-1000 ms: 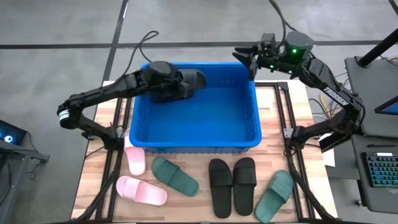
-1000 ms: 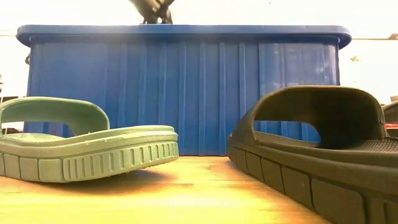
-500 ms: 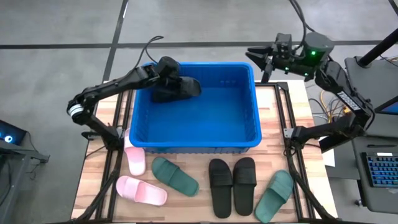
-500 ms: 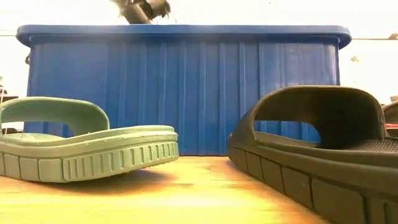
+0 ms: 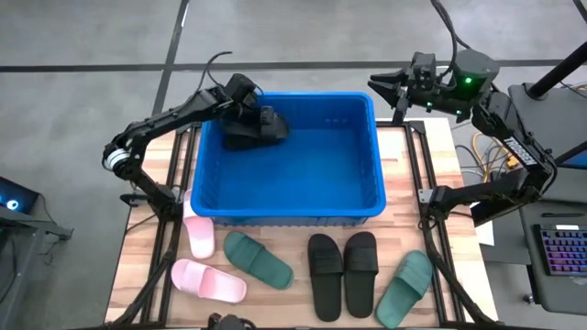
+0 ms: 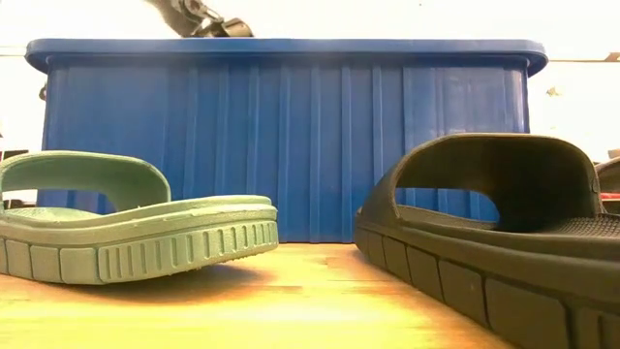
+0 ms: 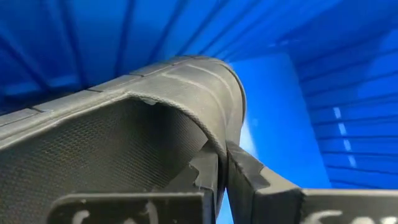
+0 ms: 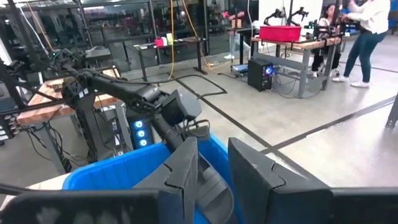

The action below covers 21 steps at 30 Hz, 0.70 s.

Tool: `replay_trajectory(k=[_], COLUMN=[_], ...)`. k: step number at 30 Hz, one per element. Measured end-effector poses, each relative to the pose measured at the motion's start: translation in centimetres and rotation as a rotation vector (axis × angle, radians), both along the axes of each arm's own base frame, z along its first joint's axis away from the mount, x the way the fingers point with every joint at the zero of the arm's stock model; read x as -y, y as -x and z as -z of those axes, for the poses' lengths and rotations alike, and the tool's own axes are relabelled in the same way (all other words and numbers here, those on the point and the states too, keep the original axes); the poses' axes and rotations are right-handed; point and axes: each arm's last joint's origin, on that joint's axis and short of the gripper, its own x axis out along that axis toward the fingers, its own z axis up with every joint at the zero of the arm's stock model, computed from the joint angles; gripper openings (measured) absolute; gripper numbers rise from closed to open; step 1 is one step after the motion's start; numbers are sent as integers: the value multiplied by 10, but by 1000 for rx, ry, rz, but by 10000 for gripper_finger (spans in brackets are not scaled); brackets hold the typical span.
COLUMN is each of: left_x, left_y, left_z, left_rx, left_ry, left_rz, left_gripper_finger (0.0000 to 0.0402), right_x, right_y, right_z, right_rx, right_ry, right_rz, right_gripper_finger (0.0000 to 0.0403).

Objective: Pick and place slides into bin
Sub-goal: Put the black slide into the blue container

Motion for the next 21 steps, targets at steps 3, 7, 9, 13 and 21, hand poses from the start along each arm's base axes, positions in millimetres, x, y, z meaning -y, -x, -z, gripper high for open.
replay_trajectory(k=[3,7,9,13,21], left_x=[-6,-12,-15,-19,-24], left_y=[5,10,13,19,26], left_z=[0,3,5,18,46], left_rx=[21,33,42,62,83], left_ry=[22,44,53,111,151], left_rz=[-23,-62,-67,-102,-200], left_gripper_finger=[0,0,0,0,0], right_x=[0,0,0,0,0], right_y=[0,0,0,0,0], right_z=[1,1,1,1,2], right_rx=[-9,-12,-12,-12,-25], right_ry=[-5,-7,-7,-7,3], right_rz=[0,0,0,0,-1], right_gripper_finger=[76,73,73,77,73])
